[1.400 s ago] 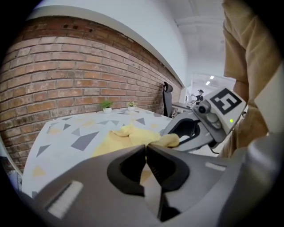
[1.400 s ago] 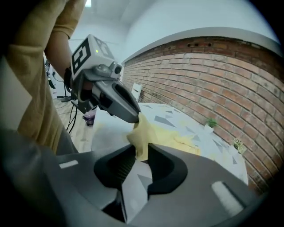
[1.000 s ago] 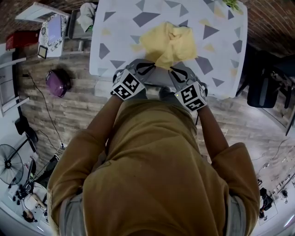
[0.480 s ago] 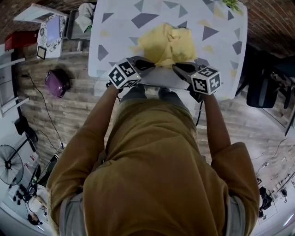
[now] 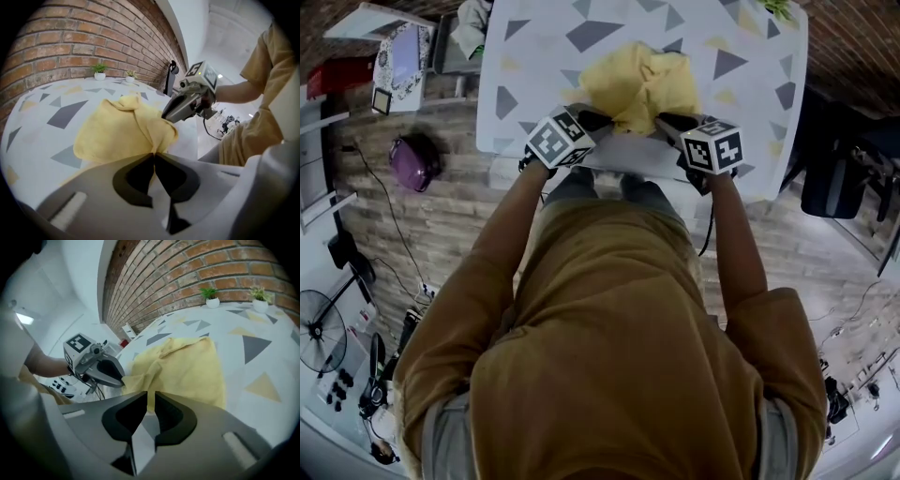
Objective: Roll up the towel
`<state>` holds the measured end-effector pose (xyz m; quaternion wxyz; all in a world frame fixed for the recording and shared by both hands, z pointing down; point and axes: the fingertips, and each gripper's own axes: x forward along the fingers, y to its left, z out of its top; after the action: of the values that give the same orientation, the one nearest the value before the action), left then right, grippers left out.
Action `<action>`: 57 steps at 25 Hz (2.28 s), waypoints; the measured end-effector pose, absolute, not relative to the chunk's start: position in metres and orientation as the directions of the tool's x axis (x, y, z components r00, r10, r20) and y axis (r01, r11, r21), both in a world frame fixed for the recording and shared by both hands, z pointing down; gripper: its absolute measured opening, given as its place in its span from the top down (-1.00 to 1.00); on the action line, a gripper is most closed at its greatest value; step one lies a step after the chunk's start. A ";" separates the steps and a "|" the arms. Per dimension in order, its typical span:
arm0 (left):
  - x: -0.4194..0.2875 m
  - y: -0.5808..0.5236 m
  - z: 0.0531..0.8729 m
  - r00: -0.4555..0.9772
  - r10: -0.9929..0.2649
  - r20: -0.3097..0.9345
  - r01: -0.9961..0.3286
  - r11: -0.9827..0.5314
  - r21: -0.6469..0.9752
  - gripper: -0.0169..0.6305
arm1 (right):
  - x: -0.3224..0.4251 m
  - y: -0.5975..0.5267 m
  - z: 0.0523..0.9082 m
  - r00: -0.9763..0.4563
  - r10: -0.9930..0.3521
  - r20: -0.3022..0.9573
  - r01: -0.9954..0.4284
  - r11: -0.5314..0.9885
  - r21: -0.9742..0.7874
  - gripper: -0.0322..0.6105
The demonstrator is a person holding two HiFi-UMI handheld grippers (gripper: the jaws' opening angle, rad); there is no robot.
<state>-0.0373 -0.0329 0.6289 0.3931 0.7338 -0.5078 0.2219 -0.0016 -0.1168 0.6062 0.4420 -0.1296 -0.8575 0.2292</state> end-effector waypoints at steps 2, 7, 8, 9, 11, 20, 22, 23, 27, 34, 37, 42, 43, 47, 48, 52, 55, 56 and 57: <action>-0.039 -0.032 0.629 0.339 -0.560 0.756 -0.940 -0.171 0.296 0.73 | -0.002 -0.120 0.611 -0.553 0.373 0.745 0.044 0.906 -0.421 0.78; -0.041 -0.040 0.617 0.271 -0.616 0.740 -0.963 -0.181 0.202 0.68 | -0.016 -0.119 0.569 -0.649 0.169 0.742 0.198 0.979 -0.050 0.72; -0.044 -0.042 0.610 0.245 -0.643 0.725 -0.969 -0.171 0.176 0.68 | -0.018 -0.106 0.560 -0.669 0.190 0.718 0.250 0.968 -0.023 0.72; -0.048 -0.045 0.602 0.215 -0.674 0.707 -0.976 -0.164 0.141 0.68 | -0.019 -0.091 0.558 -0.674 0.223 0.705 0.301 0.954 -0.014 0.72; -0.049 -0.051 0.583 0.181 -0.731 0.658 -0.981 -0.184 0.066 0.68 | -0.013 -0.070 0.569 -0.639 0.273 0.719 0.372 0.928 -0.022 0.72; 0.012 -0.057 0.612 0.403 -0.646 0.648 -0.885 -0.454 0.097 0.62 | 0.007 -0.075 0.618 -0.509 0.289 0.811 0.378 0.921 -0.092 0.71; 0.003 -0.056 0.619 0.381 -0.642 0.665 -0.899 -0.426 0.103 0.57 | 0.005 -0.078 0.622 -0.497 0.289 0.818 0.376 0.922 -0.097 0.71; -0.001 -0.054 0.623 0.373 -0.638 0.673 -0.903 -0.415 0.107 0.51 | 0.004 -0.078 0.624 -0.490 0.293 0.821 0.375 0.921 -0.105 0.71; -0.003 -0.052 0.627 0.367 -0.626 0.688 -0.903 -0.418 0.102 0.47 | 0.001 -0.076 0.630 -0.464 0.315 0.828 0.397 0.910 -0.123 0.71; -0.010 -0.053 0.610 0.303 -0.699 0.647 -0.921 -0.388 0.011 0.41 | 0.001 -0.085 0.596 -0.572 0.223 0.790 0.391 0.920 0.023 0.54; -0.011 -0.047 0.593 0.267 -0.735 0.623 -0.922 -0.382 -0.056 0.41 | 0.013 -0.074 0.583 -0.613 0.188 0.767 0.436 0.890 0.131 0.54; 0.019 -0.036 0.609 0.313 -0.659 0.684 -0.841 -0.527 -0.122 0.41 | 0.027 -0.055 0.607 -0.576 0.153 0.803 0.514 0.832 0.210 0.54; 0.020 -0.037 0.614 0.308 -0.646 0.698 -0.834 -0.536 -0.129 0.41 | 0.026 -0.055 0.612 -0.567 0.143 0.811 0.517 0.829 0.215 0.54; 0.009 -0.038 0.631 0.282 -0.602 0.747 -0.824 -0.551 -0.133 0.41 | 0.020 -0.056 0.625 -0.546 0.109 0.831 0.537 0.807 0.247 0.54; 0.007 -0.039 0.631 0.285 -0.596 0.750 -0.822 -0.555 -0.128 0.41 | 0.018 -0.059 0.626 -0.546 0.093 0.833 0.531 0.807 0.258 0.54; -0.002 -0.046 0.633 0.283 -0.586 0.759 -0.809 -0.571 -0.139 0.41 | 0.009 -0.068 0.628 -0.533 0.061 0.844 0.518 0.812 0.268 0.54; -0.008 -0.049 0.635 0.270 -0.583 0.767 -0.814 -0.564 -0.142 0.51 | 0.011 -0.068 0.631 -0.525 0.083 0.847 0.522 0.818 0.243 0.60; -0.008 -0.048 0.635 0.267 -0.582 0.768 -0.815 -0.562 -0.142 0.54 | 0.013 -0.068 0.630 -0.526 0.084 0.847 0.519 0.820 0.241 0.74; -0.008 -0.047 0.634 0.265 -0.580 0.770 -0.815 -0.561 -0.143 0.58 | 0.014 -0.068 0.628 -0.527 0.089 0.845 0.515 0.825 0.234 0.79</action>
<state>-0.0076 -0.0470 0.6336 0.1427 0.7822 -0.4460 0.4109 0.0141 -0.0684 0.6275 0.4521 -0.1795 -0.8414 -0.2353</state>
